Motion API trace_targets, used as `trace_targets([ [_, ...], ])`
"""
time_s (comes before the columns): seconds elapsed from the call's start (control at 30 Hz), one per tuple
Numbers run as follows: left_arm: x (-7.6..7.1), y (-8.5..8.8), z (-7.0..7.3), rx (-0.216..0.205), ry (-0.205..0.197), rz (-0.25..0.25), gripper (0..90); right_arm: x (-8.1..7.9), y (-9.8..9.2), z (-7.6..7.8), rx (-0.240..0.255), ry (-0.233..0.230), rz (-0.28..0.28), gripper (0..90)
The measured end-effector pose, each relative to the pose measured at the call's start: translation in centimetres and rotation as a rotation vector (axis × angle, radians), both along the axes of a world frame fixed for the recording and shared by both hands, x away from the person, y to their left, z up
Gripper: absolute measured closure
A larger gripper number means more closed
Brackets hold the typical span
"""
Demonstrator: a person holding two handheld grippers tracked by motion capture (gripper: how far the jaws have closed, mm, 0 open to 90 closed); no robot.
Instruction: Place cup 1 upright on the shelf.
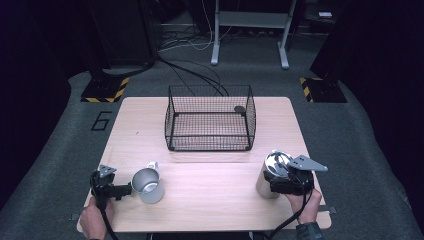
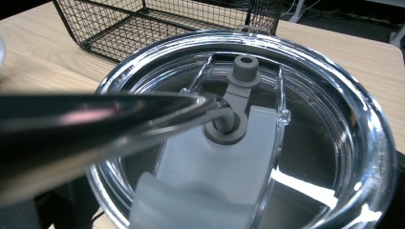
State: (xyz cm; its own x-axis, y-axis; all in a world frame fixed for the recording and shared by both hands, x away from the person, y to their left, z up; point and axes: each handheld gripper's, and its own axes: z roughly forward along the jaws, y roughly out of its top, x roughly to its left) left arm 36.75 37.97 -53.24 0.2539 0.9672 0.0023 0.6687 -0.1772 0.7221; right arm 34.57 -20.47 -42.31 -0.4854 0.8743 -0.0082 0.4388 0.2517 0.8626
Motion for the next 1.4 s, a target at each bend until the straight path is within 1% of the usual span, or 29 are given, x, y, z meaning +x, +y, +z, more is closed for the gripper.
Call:
trace_targets([
  [0.07, 0.0, 0.0, 0.0, 0.0, 0.006, -0.003, 0.0, 0.1, 0.2, 0.2, -0.001, 0.0, 0.003, 3.3],
  [0.1, 0.0, 0.0, 0.0, -0.002, -0.001, 0.0, 0.0, 0.2, 0.3, 0.3, -0.002, -0.003, 0.006, 3.3],
  [0.53, 0.0, 0.0, 0.0, -0.001, 0.001, 0.001, 0.0, 0.9, 1.7, 1.9, -0.01, -0.021, 0.053, 3.3],
  [0.6, 0.0, 0.0, 0.0, -0.001, 0.001, 0.001, 0.0, 1.1, 1.9, 2.0, -0.005, -0.02, 0.05, 3.3],
  [0.73, 0.0, 0.0, 0.0, 0.0, 0.0, 0.0, 0.0, 1.2, 2.3, 2.4, -0.014, -0.023, 0.068, 3.3],
  [0.83, 0.0, 0.0, 0.0, -0.001, 0.001, 0.001, 0.0, 1.4, 2.7, 2.7, -0.008, -0.025, 0.07, 3.3],
  [1.03, 0.0, 0.0, 0.0, 0.0, 0.0, 0.001, 0.0, 1.7, 3.2, 3.3, -0.017, -0.026, 0.085, 3.3],
  [1.27, 0.0, 0.0, 0.0, 0.0, 0.0, 0.0, 0.0, 1.8, 3.3, 3.4, -0.016, -0.029, 0.091, 3.3],
  [1.3, 0.0, 0.0, 0.0, 0.0, 0.0, 0.0, 0.0, 2.0, 3.8, 4.1, -0.013, -0.026, 0.092, 3.3],
  [1.4, 0.0, 0.0, 0.0, 0.0, 0.003, -0.002, 0.0, 2.2, 4.0, 4.5, -0.014, -0.028, 0.107, 3.3],
])
